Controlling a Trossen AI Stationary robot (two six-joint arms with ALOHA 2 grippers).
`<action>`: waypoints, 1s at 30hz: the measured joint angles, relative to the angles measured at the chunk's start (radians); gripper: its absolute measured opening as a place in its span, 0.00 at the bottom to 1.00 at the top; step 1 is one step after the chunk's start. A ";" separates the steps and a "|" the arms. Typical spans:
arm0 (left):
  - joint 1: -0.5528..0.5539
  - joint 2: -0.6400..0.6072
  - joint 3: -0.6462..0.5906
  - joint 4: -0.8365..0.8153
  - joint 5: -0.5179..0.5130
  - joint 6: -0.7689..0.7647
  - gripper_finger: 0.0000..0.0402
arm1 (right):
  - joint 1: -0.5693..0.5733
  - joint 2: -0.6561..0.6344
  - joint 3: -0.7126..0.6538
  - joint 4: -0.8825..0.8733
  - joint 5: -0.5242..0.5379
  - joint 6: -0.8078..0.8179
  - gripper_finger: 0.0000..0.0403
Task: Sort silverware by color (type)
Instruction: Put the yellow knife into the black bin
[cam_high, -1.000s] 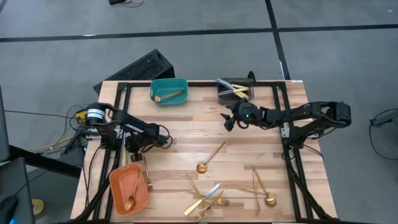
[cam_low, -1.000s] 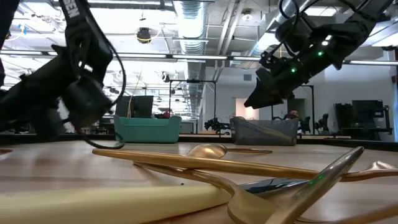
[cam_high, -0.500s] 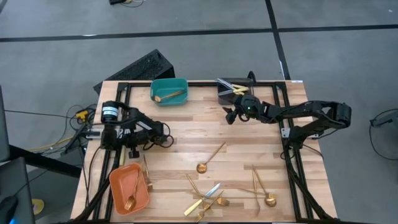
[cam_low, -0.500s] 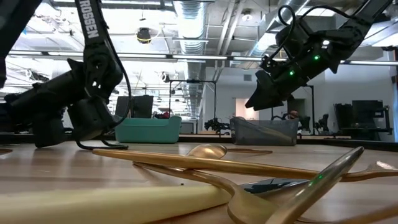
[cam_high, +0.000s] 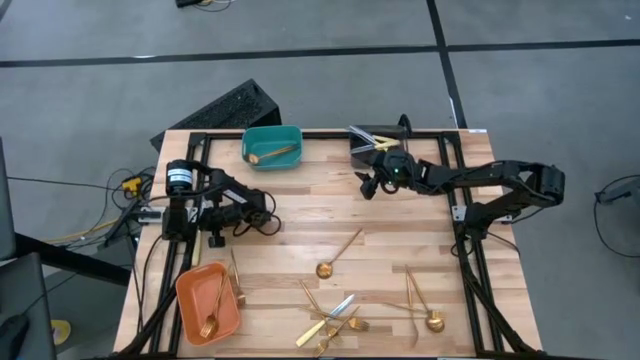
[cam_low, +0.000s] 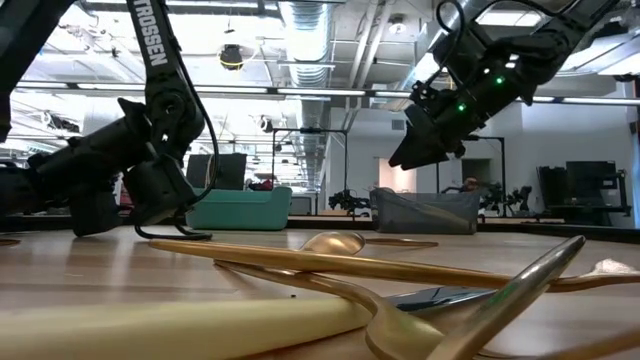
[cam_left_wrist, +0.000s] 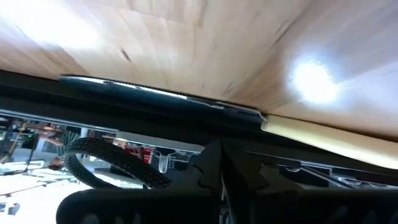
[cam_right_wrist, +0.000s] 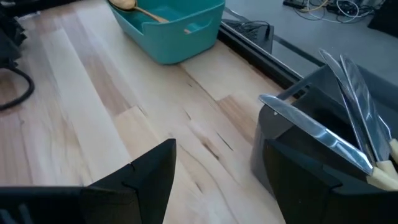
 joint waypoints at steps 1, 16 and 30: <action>0.000 0.000 0.000 0.003 0.009 0.005 0.00 | 0.000 0.000 0.006 -0.009 0.000 -0.002 0.66; 0.023 -0.161 -0.029 0.137 0.060 0.103 0.00 | -0.025 0.000 0.045 -0.075 0.002 -0.005 0.66; 0.043 -0.311 0.043 0.216 -0.036 0.069 0.00 | -0.027 0.000 0.045 -0.068 0.002 0.003 0.66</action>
